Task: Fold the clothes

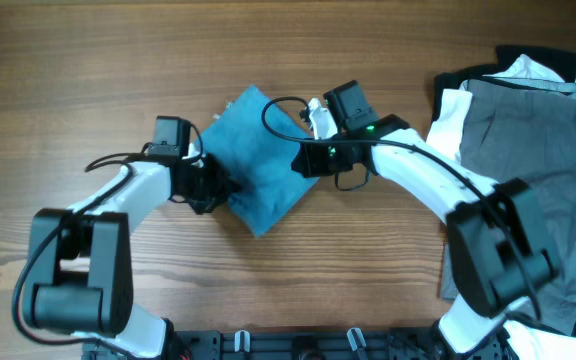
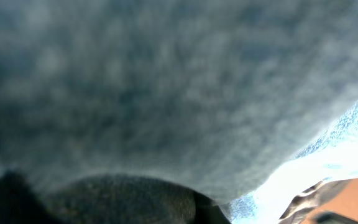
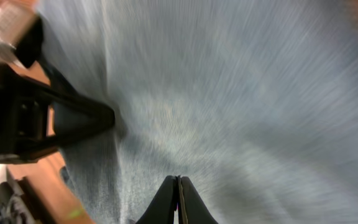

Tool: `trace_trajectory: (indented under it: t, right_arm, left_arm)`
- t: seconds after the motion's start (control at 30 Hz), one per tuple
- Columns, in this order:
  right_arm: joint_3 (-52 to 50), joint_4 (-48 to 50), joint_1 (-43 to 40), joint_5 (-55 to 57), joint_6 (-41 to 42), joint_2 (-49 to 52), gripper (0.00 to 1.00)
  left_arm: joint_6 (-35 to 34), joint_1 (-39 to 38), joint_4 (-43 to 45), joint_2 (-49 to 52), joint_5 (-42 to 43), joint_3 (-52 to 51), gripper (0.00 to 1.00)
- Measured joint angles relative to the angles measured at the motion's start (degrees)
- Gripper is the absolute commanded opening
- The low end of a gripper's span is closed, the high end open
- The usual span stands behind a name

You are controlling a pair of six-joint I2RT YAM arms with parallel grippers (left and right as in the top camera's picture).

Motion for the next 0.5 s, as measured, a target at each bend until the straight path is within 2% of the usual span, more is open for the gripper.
trace_trajectory:
  t: [0.13,0.23,0.37,0.5]
  right_arm:
    - [-0.02,0.00,-1.20,-0.96,-0.98,-8.17,0.05]
    - [0.04,0.09,-1.46,-1.40,-1.27,-15.52,0.05]
    - [0.04,0.04,-1.46,-1.86,-1.42,-21.35,0.06]
    - [0.04,-1.36,-1.46,-1.99,-1.46,-22.16,0.05]
  left_arm:
    - [2.23,4.79,-6.38,-3.69,-0.17,0.46,0.04]
    - [3.02,10.23,-6.05,-7.39,-0.33,0.85,0.04]
    - [3.08,20.20,0.83,-10.05,-0.46,1.44,0.04]
    - [2.25,27.45,10.69,-9.68,-1.20,1.57,0.04]
